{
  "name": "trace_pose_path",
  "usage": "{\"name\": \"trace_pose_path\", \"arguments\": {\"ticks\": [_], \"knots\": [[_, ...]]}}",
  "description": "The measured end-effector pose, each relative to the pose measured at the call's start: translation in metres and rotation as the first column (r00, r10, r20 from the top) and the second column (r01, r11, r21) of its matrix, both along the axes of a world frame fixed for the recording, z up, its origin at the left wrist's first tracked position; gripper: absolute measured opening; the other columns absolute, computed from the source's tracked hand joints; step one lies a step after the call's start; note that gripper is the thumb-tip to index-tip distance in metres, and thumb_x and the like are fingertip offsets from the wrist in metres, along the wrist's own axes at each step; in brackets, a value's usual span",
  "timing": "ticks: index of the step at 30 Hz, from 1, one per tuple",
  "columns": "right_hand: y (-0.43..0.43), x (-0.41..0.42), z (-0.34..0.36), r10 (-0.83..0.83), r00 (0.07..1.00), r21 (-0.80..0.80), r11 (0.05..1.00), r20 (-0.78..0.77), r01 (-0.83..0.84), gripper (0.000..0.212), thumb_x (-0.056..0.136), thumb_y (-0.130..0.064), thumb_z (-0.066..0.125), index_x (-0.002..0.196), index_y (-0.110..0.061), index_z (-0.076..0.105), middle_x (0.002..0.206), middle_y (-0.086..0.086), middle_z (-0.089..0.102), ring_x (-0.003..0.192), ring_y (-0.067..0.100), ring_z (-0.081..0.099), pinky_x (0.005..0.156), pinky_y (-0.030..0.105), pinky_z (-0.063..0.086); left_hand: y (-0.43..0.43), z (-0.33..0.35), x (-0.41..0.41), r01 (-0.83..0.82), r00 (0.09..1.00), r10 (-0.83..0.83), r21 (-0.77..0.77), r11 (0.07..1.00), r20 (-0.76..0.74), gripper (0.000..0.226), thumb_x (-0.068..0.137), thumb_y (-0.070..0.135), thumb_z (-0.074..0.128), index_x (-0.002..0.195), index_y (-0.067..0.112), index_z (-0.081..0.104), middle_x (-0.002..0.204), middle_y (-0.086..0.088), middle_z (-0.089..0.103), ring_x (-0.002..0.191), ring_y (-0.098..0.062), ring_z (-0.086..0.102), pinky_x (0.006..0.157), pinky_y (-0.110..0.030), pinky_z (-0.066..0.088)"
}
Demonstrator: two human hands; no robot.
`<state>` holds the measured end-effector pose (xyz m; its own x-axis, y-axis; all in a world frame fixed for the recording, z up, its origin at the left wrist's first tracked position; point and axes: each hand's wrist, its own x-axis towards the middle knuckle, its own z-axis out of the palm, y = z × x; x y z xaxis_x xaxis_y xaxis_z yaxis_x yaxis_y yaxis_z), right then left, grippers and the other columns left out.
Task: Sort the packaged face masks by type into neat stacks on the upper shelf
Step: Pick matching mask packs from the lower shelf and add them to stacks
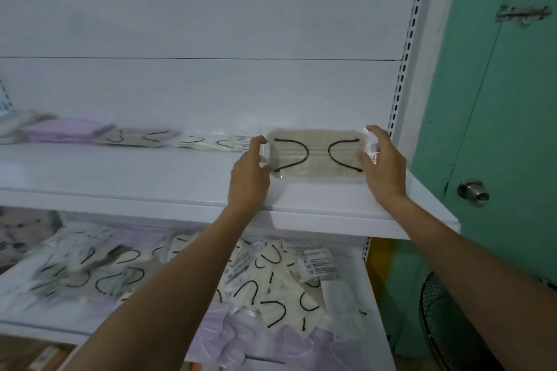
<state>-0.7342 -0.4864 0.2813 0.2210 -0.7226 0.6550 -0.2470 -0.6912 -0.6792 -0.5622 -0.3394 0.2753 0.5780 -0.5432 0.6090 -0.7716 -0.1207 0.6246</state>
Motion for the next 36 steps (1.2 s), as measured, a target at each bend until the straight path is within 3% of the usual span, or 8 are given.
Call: {"name": "trace_pose_path", "arguments": {"ticks": [3,5,9,14,22,29,36], "knots": [[0.024,0.032,0.014,0.036,0.998,-0.026,0.999,-0.043,-0.037,0.018,0.090,-0.014,0.059,0.107,-0.016,0.065,0.102,0.007,0.063,0.095,0.022,0.059,0.078,0.025,0.041,0.038,0.003,0.027,-0.082,0.992,0.084,-0.024,0.996,0.094,0.020,0.093,0.013,0.053,0.112,0.014,0.058,0.106,-0.008,0.062,0.086,-0.024,0.062,0.075,-0.033,0.047],[0.052,0.070,0.027,0.095,0.995,-0.026,0.995,-0.039,-0.096,0.017,0.092,-0.015,0.055,0.102,-0.014,0.068,0.103,0.010,0.063,0.096,0.023,0.059,0.079,0.025,0.042,0.076,0.006,0.053,-0.198,0.962,0.207,-0.067,0.978,0.180,0.017,0.093,0.017,0.053,0.103,0.012,0.066,0.106,-0.007,0.064,0.088,-0.025,0.062,0.079,-0.037,0.047],[0.137,0.159,0.043,0.316,0.946,-0.093,0.942,-0.079,-0.322,0.028,0.092,-0.009,0.048,0.115,-0.013,0.064,0.117,0.008,0.058,0.103,0.020,0.057,0.091,0.030,0.043,0.186,0.011,0.104,-0.418,0.854,0.428,-0.099,0.903,0.297,0.021,0.085,0.011,0.054,0.102,0.010,0.065,0.105,-0.009,0.063,0.093,-0.030,0.059,0.078,-0.034,0.035],[0.270,0.262,0.044,0.588,0.797,-0.045,0.800,-0.136,-0.598,0.033,0.087,-0.004,0.050,0.117,-0.011,0.061,0.117,0.009,0.058,0.105,0.024,0.055,0.089,0.027,0.041,0.349,0.024,0.144,-0.658,0.719,0.627,0.002,0.753,0.299,0.033,0.084,0.008,0.060,0.116,0.012,0.058,0.117,-0.009,0.057,0.104,-0.028,0.054,0.083,-0.032,0.037],[0.455,0.377,0.031,0.768,0.616,-0.013,0.624,-0.177,-0.782,0.026,0.092,-0.016,0.049,0.115,-0.013,0.060,0.117,0.007,0.059,0.111,0.026,0.053,0.097,0.043,0.039,0.543,0.019,0.179,-0.868,0.475,0.783,0.068,0.492,0.401,0.038,0.078,0.010,0.069,0.115,0.009,0.060,0.114,-0.012,0.061,0.103,-0.032,0.057,0.081,-0.039,0.040],[0.513,0.429,0.030,0.778,0.546,-0.055,0.559,-0.310,-0.827,0.038,0.095,-0.018,0.043,0.131,-0.012,0.052,0.131,0.009,0.051,0.120,0.025,0.047,0.104,0.041,0.032,0.598,0.013,0.217,-0.897,0.433,0.820,0.093,0.432,0.374,0.037,0.085,0.012,0.064,0.121,0.008,0.057,0.120,-0.012,0.057,0.109,-0.032,0.053,0.087,-0.042,0.039],[0.472,0.496,0.040,0.717,0.585,-0.145,0.579,-0.379,-0.802,0.044,0.093,-0.027,0.048,0.135,-0.014,0.050,0.132,0.008,0.051,0.123,0.022,0.045,0.103,0.039,0.033,0.565,0.020,0.290,-0.875,0.479,0.806,0.117,0.470,0.346,0.046,0.082,0.022,0.068,0.124,0.012,0.053,0.122,-0.008,0.056,0.111,-0.026,0.050,0.092,-0.037,0.038]]}}
